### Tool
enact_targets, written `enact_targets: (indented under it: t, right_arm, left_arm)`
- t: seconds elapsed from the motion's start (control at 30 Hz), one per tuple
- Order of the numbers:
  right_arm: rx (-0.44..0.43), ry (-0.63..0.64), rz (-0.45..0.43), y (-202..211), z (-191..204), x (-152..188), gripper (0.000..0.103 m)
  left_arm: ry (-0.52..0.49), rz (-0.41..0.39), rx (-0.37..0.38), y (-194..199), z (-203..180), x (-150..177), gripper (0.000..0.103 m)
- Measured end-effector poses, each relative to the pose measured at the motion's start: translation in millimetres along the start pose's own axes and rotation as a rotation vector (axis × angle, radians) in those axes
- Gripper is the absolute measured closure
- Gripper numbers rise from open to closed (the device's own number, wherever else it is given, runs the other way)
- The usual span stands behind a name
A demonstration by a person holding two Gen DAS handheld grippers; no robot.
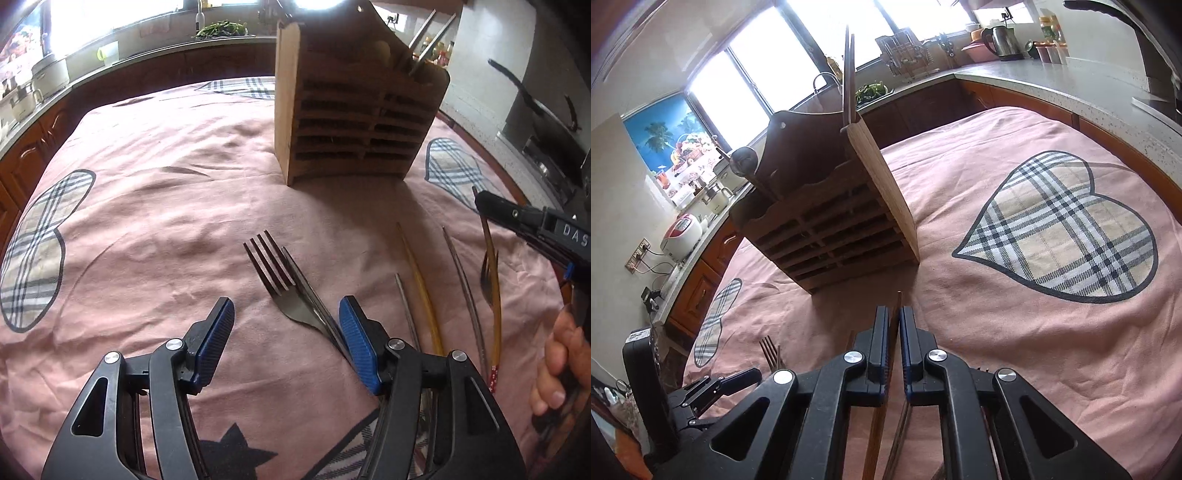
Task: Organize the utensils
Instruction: 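Close the right tool on a wooden chopstick while the left tool closes on another, then lift the wooden chopsticks in both tools and carry them toward the holder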
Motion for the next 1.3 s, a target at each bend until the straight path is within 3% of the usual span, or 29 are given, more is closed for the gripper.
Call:
enact_targets:
  t: [0.2, 0.4, 0.5, 0.6, 0.67, 0.7, 1.03, 1.3]
  right_arm:
    - [0.006, 0.002, -0.014, 6, 3, -1, 0.097]
    - [0.022, -0.021, -0.024, 13, -8, 1, 0.097]
    - [0.030, -0.034, -0.029, 17, -14, 2, 0.097]
    - [0.033, -0.045, -0.033, 21, -19, 2, 0.097]
    - [0.033, -0.047, -0.036, 23, -19, 3, 0.097]
    - [0.032, -0.049, -0.037, 24, -19, 3, 0.097]
    - [-0.003, -0.020, -0.069, 48, 0, -2, 0.098]
    - [-0.033, 0.025, -0.111, 76, 26, -3, 0.098]
  left_arm:
    - [-0.023, -0.026, 0.094, 6, -27, -17, 0.043]
    - [-0.100, 0.038, 0.119, -26, -74, -30, 0.045]
    - [-0.137, 0.074, 0.112, -41, -89, -32, 0.056]
    - [-0.154, 0.105, 0.086, -53, -94, -29, 0.081]
    - [-0.169, 0.093, 0.077, -53, -96, -31, 0.093]
    - [-0.166, 0.099, 0.094, -52, -95, -30, 0.095]
    - [-0.100, -0.003, 0.227, 18, -81, -33, 0.097]
    - [-0.056, -0.091, 0.279, 80, -65, -22, 0.097]
Point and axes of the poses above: each gripper's, at about its wrist camera, not at the fingertips, and y roughly against the way its jaws point, z to its left, x to its underside, the point moved 4 cm from there along -y, roughly the way its jaws point, and after that the axes turned 8 degrees about y, right-handed, at the moved point
